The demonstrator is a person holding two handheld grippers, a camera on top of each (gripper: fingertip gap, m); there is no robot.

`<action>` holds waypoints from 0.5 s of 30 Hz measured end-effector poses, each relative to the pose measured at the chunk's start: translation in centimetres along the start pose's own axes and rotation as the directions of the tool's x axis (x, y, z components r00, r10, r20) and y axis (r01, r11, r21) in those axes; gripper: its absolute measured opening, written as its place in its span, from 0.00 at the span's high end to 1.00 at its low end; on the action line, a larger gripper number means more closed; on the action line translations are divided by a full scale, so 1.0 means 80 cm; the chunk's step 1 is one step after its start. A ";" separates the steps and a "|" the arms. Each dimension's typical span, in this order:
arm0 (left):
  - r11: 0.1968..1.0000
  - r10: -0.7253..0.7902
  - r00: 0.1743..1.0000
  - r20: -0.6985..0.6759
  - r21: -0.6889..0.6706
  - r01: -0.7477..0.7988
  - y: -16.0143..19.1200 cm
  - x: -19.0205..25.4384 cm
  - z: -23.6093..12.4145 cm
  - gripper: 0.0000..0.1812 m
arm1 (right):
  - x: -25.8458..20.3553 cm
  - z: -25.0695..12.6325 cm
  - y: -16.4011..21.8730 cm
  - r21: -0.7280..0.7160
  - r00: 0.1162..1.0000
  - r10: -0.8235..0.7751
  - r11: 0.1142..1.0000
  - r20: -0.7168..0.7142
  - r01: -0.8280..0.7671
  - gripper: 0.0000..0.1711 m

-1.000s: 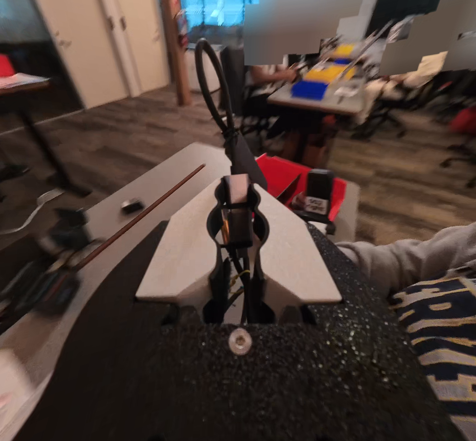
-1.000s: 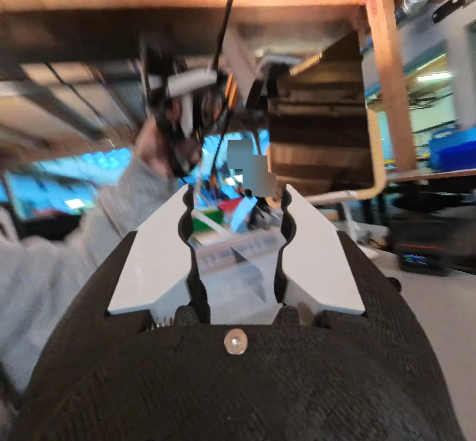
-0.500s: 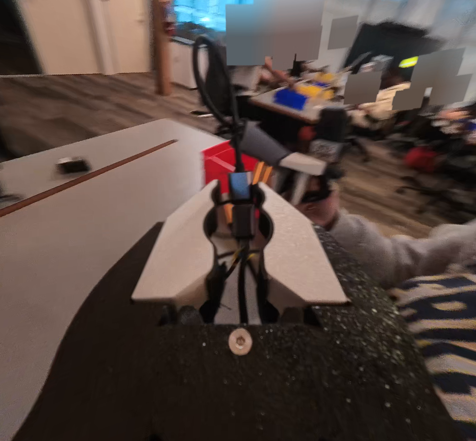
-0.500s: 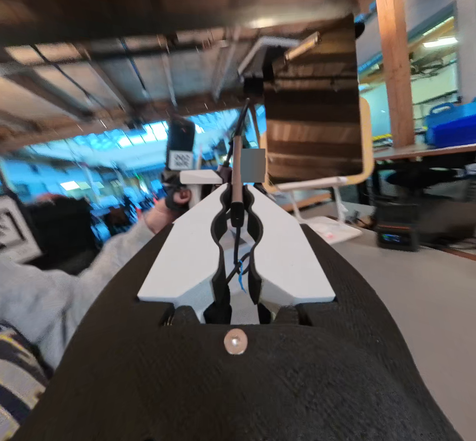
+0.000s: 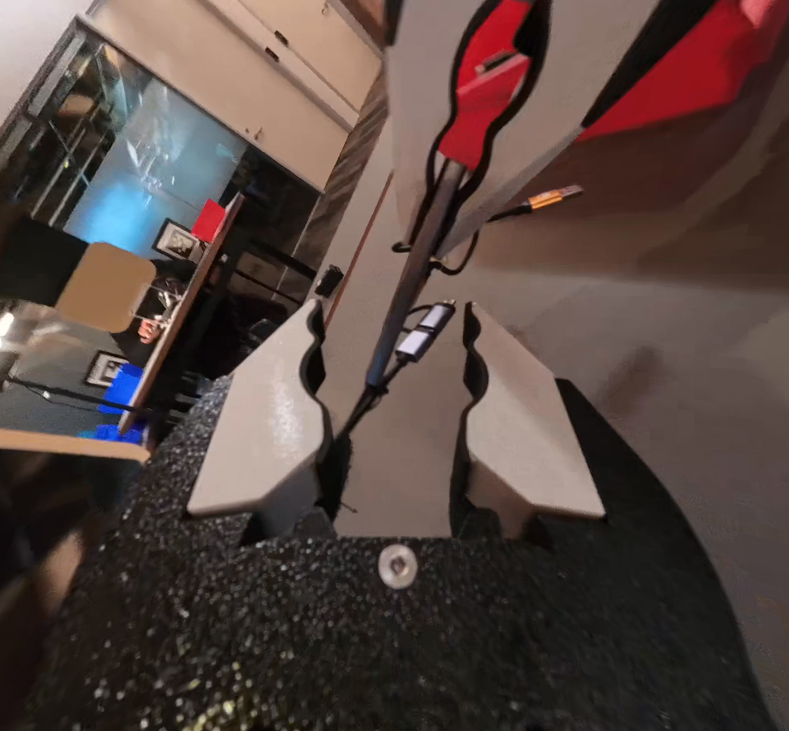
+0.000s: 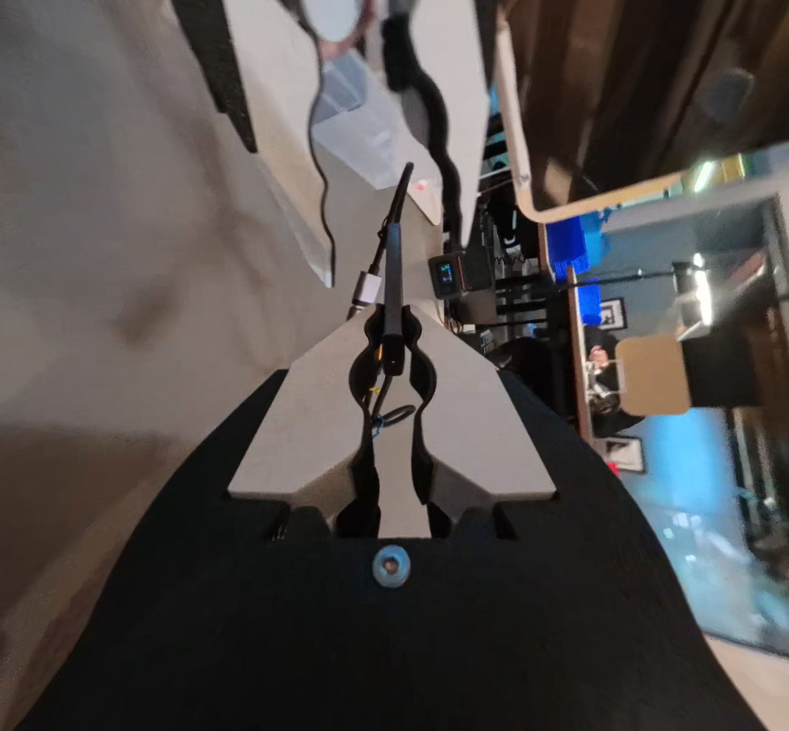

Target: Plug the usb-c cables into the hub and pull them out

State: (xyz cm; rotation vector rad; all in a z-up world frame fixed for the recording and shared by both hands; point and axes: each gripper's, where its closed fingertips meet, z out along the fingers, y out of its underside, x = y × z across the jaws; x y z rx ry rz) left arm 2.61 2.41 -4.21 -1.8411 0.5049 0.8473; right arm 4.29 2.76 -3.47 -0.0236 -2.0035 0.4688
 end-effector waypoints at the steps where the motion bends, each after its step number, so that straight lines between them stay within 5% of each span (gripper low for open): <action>1: 0.998 0.049 0.999 -0.014 -0.026 -0.050 0.005 0.012 0.003 0.68 | -0.012 0.002 -0.001 -0.006 0.998 -0.058 0.998 0.014 0.058 0.96; 6: 0.983 0.181 0.983 -0.003 -0.033 -0.181 0.010 0.044 0.007 0.95 | -0.040 0.003 -0.005 -0.016 0.985 -0.172 0.985 0.013 0.173 0.96; 9: 0.984 0.176 0.984 -0.029 -0.013 -0.177 0.010 0.053 0.003 0.96 | -0.050 -0.001 -0.009 0.034 0.988 -0.151 0.988 0.016 0.150 0.95; 13: 0.992 -0.103 0.987 -0.121 0.060 0.110 0.012 0.054 -0.008 0.96 | -0.042 -0.020 -0.007 0.179 0.971 0.182 0.962 0.153 -0.208 0.76; 15: 0.941 -0.263 0.934 -0.240 0.148 0.303 -0.002 0.058 -0.018 0.96 | -0.036 -0.025 -0.007 0.227 0.928 0.290 0.912 0.234 -0.343 0.77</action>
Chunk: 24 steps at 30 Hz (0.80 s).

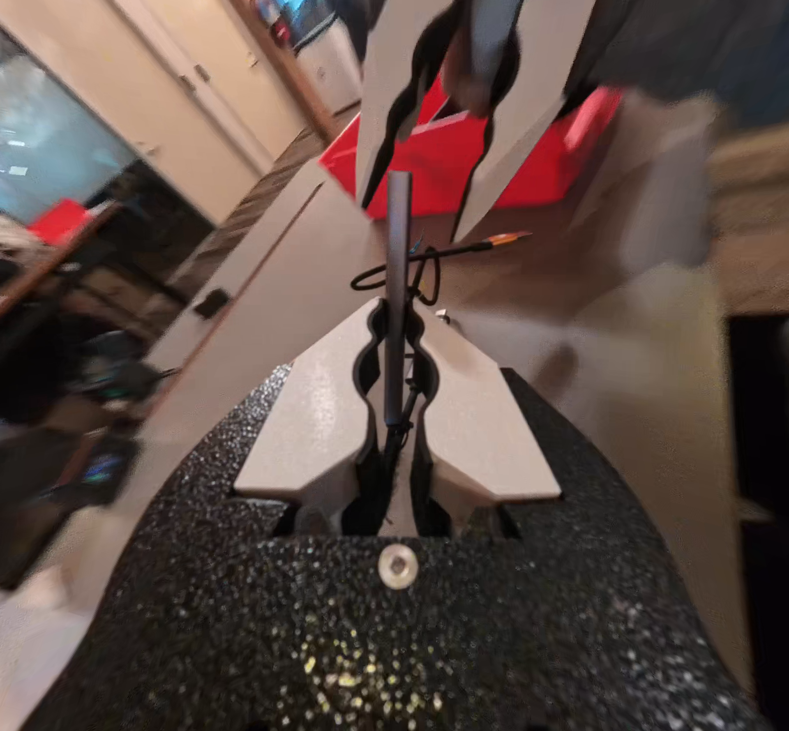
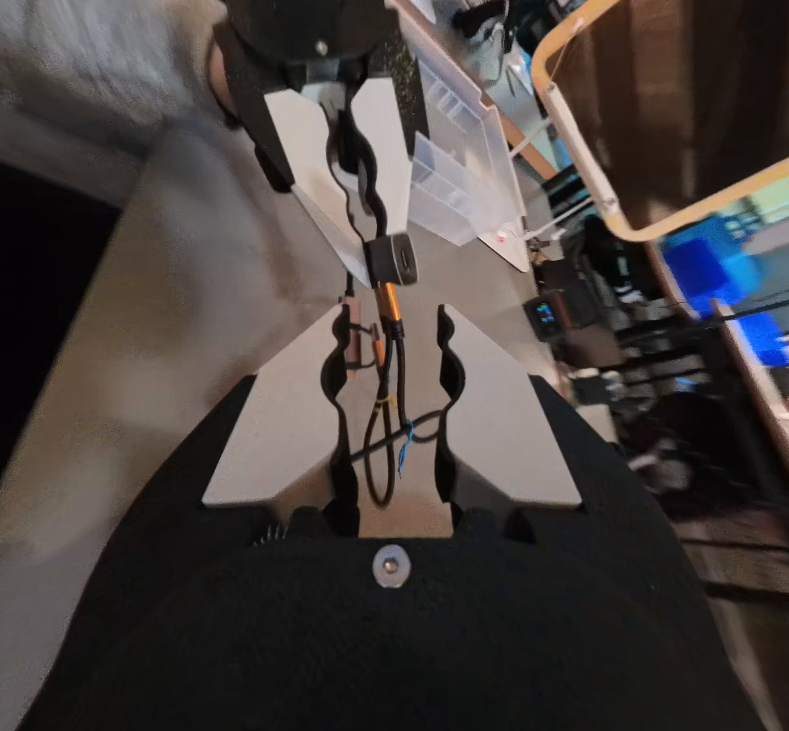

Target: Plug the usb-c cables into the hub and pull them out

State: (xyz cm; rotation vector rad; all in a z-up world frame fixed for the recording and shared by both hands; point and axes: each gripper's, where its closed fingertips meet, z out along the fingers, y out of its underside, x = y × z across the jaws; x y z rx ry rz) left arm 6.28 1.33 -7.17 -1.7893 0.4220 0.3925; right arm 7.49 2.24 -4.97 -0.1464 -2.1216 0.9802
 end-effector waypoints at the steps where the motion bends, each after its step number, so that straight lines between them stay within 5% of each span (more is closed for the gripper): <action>1: 0.996 -0.069 0.996 -0.064 0.059 0.073 -0.009 0.007 -0.003 0.96 | -0.001 0.000 -0.004 0.026 0.998 0.047 0.998 0.041 -0.048 0.78; 7: 0.954 -0.198 0.949 -0.245 0.174 0.244 -0.031 0.026 -0.011 0.96 | -0.023 0.009 -0.020 0.030 0.967 0.087 0.995 0.241 -0.097 0.97; 15: 0.951 -0.140 0.947 -0.288 0.227 0.210 -0.053 0.039 -0.028 0.96 | -0.035 -0.009 -0.040 0.054 0.943 0.052 0.996 0.328 -0.074 0.97; 24: 0.922 -0.107 0.946 -0.305 0.326 0.209 -0.082 0.050 -0.030 0.97 | -0.039 -0.036 -0.052 -0.012 0.963 -0.040 0.999 0.265 0.045 0.97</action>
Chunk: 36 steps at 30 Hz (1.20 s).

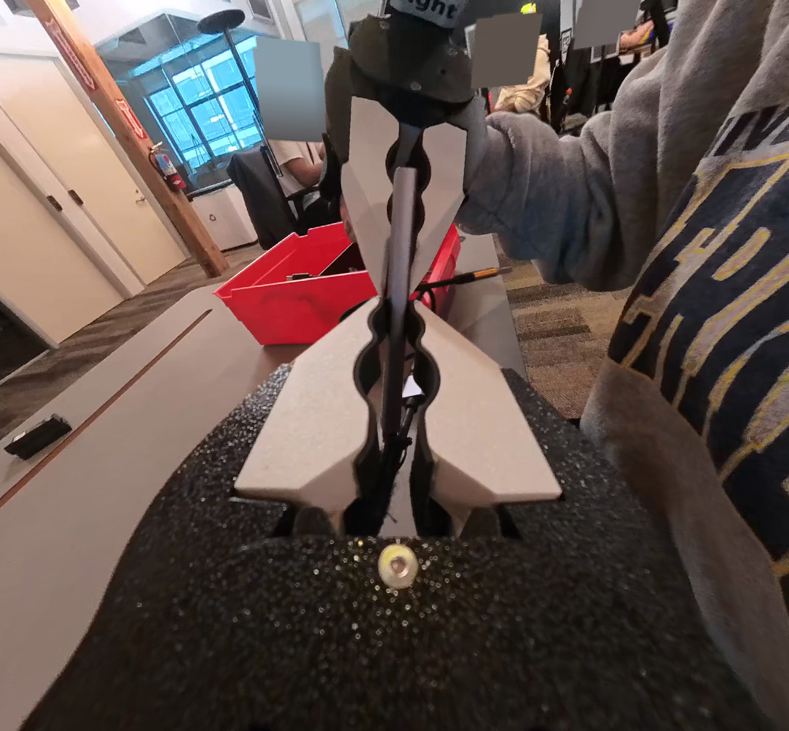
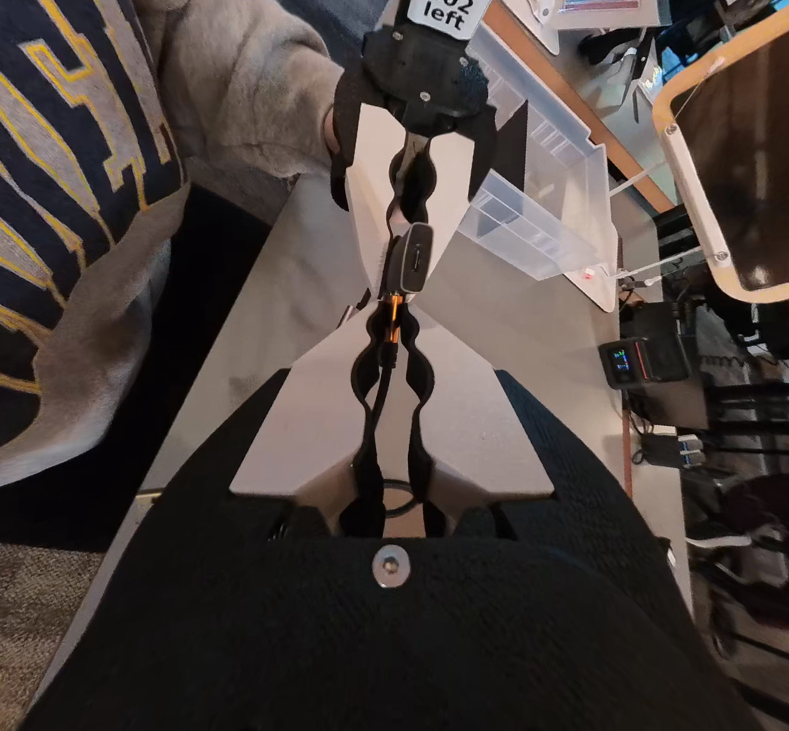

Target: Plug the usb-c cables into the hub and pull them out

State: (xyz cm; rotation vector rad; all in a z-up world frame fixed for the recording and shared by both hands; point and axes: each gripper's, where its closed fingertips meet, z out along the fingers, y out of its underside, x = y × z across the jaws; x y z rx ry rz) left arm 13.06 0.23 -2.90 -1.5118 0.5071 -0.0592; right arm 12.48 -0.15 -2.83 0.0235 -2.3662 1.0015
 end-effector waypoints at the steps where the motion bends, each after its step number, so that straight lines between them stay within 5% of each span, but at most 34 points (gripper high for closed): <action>1: 1.000 -0.006 1.000 -0.011 0.008 0.006 -0.001 0.002 0.000 0.97 | -0.002 -0.001 -0.001 0.011 1.000 0.013 1.000 0.010 -0.013 0.97; 17: 0.987 0.037 0.998 0.044 -0.161 -0.030 0.002 -0.006 0.002 0.96 | 0.002 0.012 0.015 -0.112 0.998 0.051 0.993 0.021 -0.049 0.98; 24: 1.000 0.013 1.000 0.017 0.020 -0.013 -0.024 -0.007 -0.015 0.97 | 0.010 0.007 -0.017 0.038 0.998 0.043 0.998 -0.038 -0.042 0.97; 33: 0.996 0.085 0.996 0.005 -0.027 -0.085 -0.019 0.009 -0.014 0.96 | -0.006 0.000 -0.020 0.104 0.999 0.053 0.993 0.012 -0.054 0.97; 36: 0.999 -0.034 0.987 0.158 0.033 0.029 -0.012 -0.031 -0.083 0.97 | 0.029 -0.069 -0.003 0.187 0.974 0.187 0.969 -0.128 -0.162 0.97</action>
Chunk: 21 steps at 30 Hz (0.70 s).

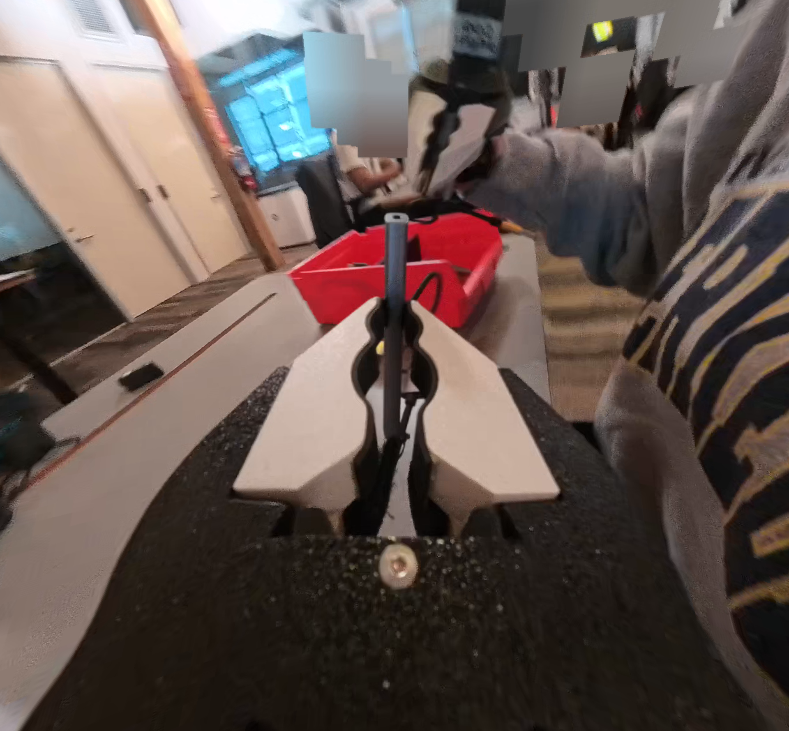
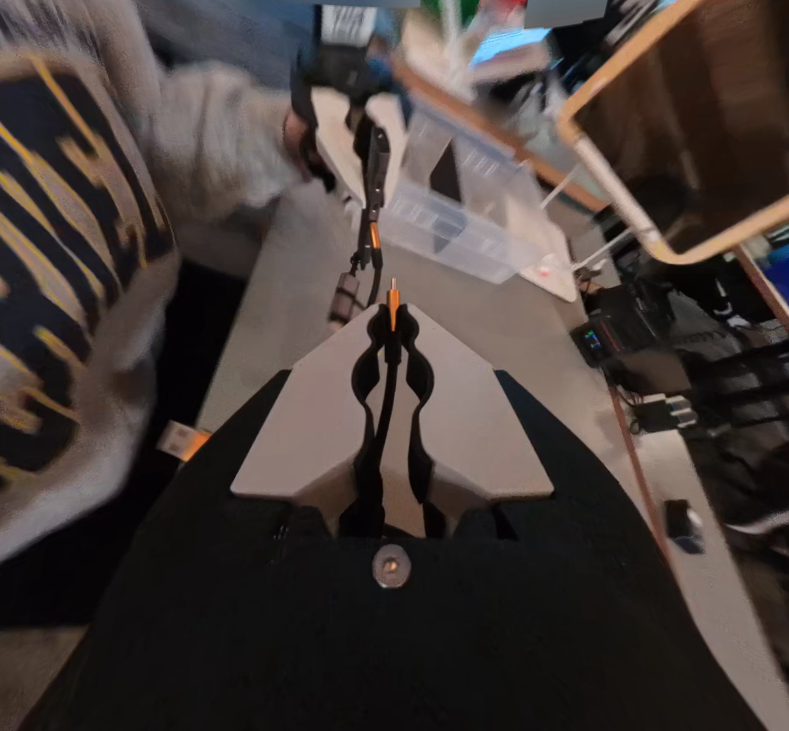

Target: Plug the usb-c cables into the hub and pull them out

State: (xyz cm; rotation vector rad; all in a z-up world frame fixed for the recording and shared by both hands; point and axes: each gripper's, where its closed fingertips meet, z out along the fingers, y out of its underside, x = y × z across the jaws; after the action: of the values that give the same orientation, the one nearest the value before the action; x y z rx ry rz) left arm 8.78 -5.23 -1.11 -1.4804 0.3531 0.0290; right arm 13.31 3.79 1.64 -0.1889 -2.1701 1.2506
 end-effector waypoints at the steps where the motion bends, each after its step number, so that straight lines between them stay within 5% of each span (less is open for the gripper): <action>1: 0.999 -0.035 0.999 0.041 0.028 0.034 -0.001 -0.010 -0.017 0.97 | 0.013 -0.026 -0.010 0.064 0.998 0.046 0.997 -0.043 -0.043 0.97; 4: 0.999 -0.027 0.997 0.076 -0.036 0.030 0.011 -0.010 -0.017 0.97 | 0.049 -0.077 -0.021 0.088 0.974 0.045 0.996 -0.222 -0.026 0.97; 10: 0.995 -0.089 0.991 0.098 -0.026 0.092 0.005 -0.019 -0.002 0.97 | 0.119 -0.165 0.036 -0.220 0.832 -0.100 0.975 -0.546 -0.027 0.97; 14: 0.992 -0.123 0.986 0.113 -0.021 0.126 0.007 -0.024 0.006 0.97 | 0.113 -0.182 0.113 -0.373 0.838 -0.116 0.921 -0.533 -0.109 0.97; 17: 0.987 -0.159 0.979 0.129 -0.013 0.162 0.011 -0.028 0.014 0.97 | 0.082 -0.186 0.195 -0.561 0.888 -0.037 0.787 -0.458 -0.256 0.97; 19: 0.985 -0.168 0.977 0.132 -0.013 0.171 0.013 -0.030 0.021 0.97 | 0.070 -0.183 0.219 -0.581 0.875 0.066 0.723 -0.480 -0.373 0.83; 21: 0.985 -0.169 0.978 0.122 -0.010 0.171 0.014 -0.029 0.028 0.97 | 0.074 -0.154 0.188 -0.465 0.847 0.141 0.783 -0.513 -0.412 0.68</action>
State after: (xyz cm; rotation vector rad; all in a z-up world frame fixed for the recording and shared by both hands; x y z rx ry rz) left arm 6.81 -2.44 -1.49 -1.5174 0.1279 -0.0149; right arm 13.06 23.42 -3.71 -0.9953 -2.0607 0.5694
